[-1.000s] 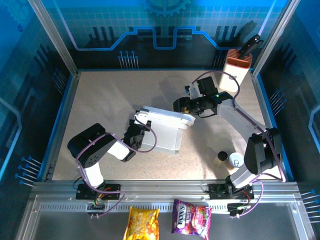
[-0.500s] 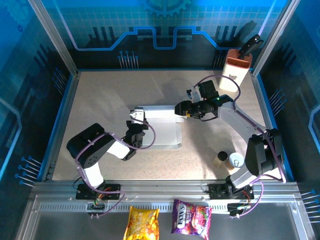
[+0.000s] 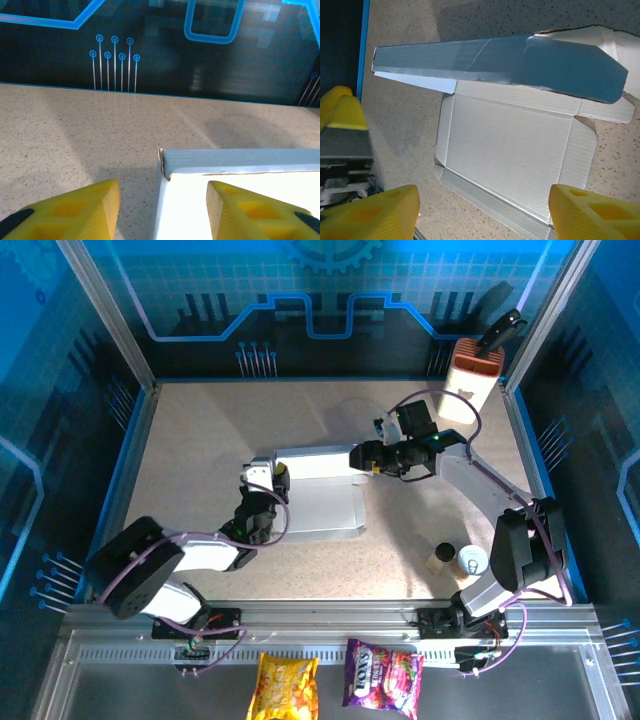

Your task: Fold the paper box

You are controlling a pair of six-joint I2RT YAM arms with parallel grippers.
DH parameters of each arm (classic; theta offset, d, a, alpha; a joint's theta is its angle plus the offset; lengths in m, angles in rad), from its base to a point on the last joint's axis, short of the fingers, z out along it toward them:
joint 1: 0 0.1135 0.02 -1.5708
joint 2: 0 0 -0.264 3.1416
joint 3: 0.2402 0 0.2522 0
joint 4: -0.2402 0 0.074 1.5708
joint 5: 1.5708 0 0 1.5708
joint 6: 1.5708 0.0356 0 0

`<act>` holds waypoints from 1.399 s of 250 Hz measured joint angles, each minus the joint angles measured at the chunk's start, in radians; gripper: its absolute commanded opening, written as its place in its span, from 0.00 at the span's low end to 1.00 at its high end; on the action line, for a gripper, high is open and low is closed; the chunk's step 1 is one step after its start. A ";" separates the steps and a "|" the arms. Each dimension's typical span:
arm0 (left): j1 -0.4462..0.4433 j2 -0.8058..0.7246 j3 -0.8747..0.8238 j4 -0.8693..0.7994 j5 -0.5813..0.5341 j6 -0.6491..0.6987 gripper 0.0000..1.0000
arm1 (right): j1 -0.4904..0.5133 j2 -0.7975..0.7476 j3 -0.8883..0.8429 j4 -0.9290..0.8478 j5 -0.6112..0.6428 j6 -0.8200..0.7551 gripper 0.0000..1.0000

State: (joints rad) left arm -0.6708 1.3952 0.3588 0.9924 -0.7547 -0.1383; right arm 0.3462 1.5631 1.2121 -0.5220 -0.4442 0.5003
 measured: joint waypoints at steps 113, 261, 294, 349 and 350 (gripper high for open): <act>0.217 -0.301 0.336 -0.850 0.360 -0.251 0.62 | 0.003 0.013 0.103 -0.008 0.017 0.053 0.64; 0.453 0.132 0.758 -1.303 0.944 -0.274 0.39 | 0.037 0.177 0.237 0.000 -0.061 0.069 0.56; 0.462 0.169 0.790 -1.336 0.967 -0.268 0.36 | 0.037 0.178 0.237 -0.001 -0.061 0.069 0.56; 0.464 0.175 0.795 -1.355 0.980 -0.252 0.32 | 0.037 0.178 0.237 -0.001 -0.061 0.069 0.56; 0.464 0.175 0.795 -1.355 0.980 -0.252 0.32 | 0.037 0.178 0.237 -0.001 -0.061 0.069 0.56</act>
State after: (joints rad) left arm -0.2066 1.5703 1.1542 -0.3622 0.2249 -0.3904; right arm 0.3836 1.7412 1.4494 -0.5232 -0.5053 0.5694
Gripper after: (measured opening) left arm 0.333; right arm 0.561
